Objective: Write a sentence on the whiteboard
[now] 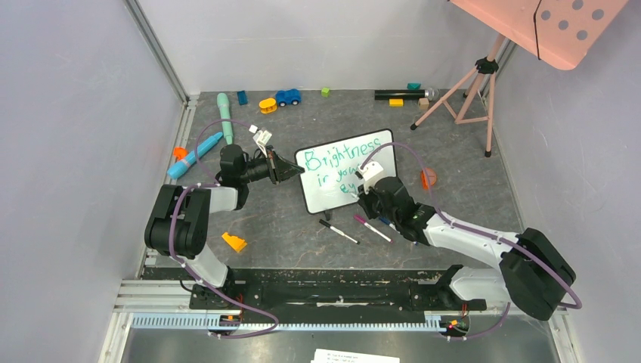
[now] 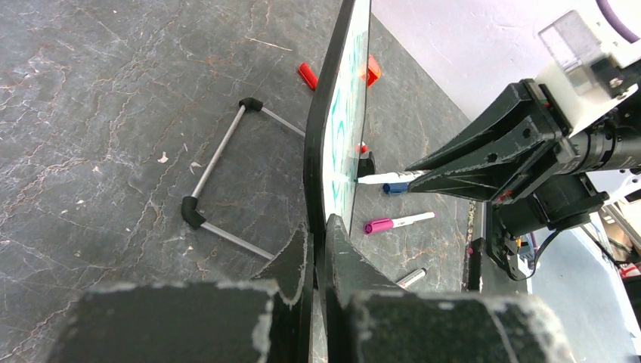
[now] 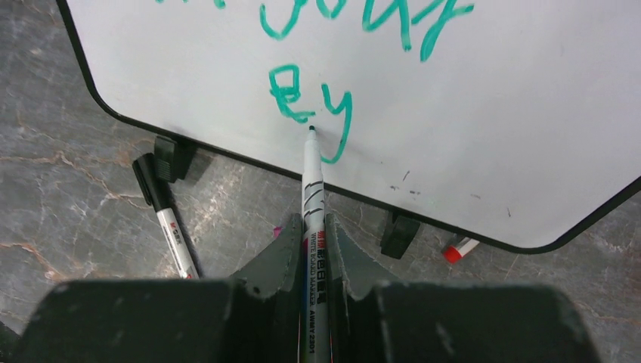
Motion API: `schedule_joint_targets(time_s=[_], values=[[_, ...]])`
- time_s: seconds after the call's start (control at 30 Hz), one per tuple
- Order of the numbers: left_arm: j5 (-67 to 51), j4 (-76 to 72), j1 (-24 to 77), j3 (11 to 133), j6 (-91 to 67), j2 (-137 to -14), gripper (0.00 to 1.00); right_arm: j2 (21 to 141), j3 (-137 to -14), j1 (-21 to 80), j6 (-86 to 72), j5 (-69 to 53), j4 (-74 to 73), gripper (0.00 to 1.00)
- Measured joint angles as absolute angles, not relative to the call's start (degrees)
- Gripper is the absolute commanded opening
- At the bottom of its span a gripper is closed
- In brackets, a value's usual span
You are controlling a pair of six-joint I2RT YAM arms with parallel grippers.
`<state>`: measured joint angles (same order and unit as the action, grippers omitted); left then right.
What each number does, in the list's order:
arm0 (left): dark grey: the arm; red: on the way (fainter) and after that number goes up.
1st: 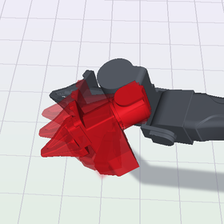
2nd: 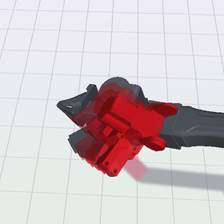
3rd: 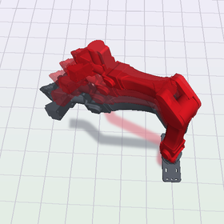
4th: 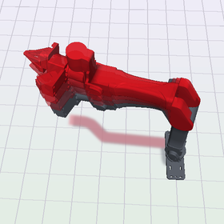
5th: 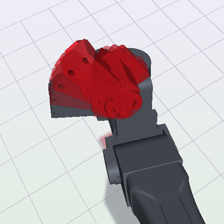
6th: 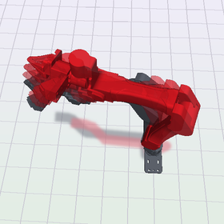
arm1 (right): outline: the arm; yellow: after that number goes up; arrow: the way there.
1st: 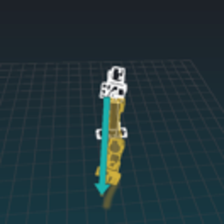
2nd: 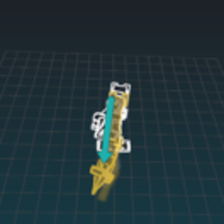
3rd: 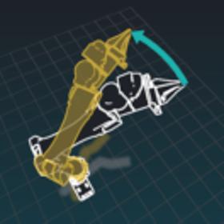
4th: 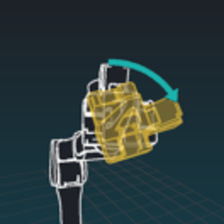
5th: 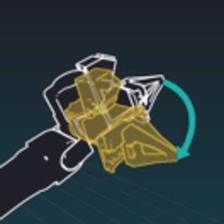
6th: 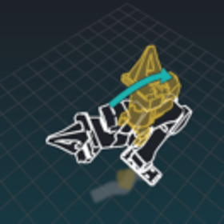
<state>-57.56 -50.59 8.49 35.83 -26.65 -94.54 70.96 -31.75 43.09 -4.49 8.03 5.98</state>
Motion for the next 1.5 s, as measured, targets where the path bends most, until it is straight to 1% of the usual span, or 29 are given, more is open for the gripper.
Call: schedule_joint_targets(time_s=[0.17,0.43,0.7,1.5], values=[[-57.6,-50.6,8.5,35.8,-26.7,-94.5,0.02,70.6,-33.1,43.0,-4.5,7.8,6.1,0.00],[-57.6,-50.2,8.5,35.8,-26.7,-94.4,0.02,66.4,-33.1,41.3,-4.4,8.9,5.0,0.00],[-57.6,-50.2,8.5,35.8,-26.7,-94.4,0.02,66.5,-33.1,38.7,-4.4,10.5,3.6,0.00],[-57.5,-50.0,8.5,35.8,-26.6,-94.4,0.02,69.3,-33.3,38.7,-4.5,9.5,3.9,0.00]])
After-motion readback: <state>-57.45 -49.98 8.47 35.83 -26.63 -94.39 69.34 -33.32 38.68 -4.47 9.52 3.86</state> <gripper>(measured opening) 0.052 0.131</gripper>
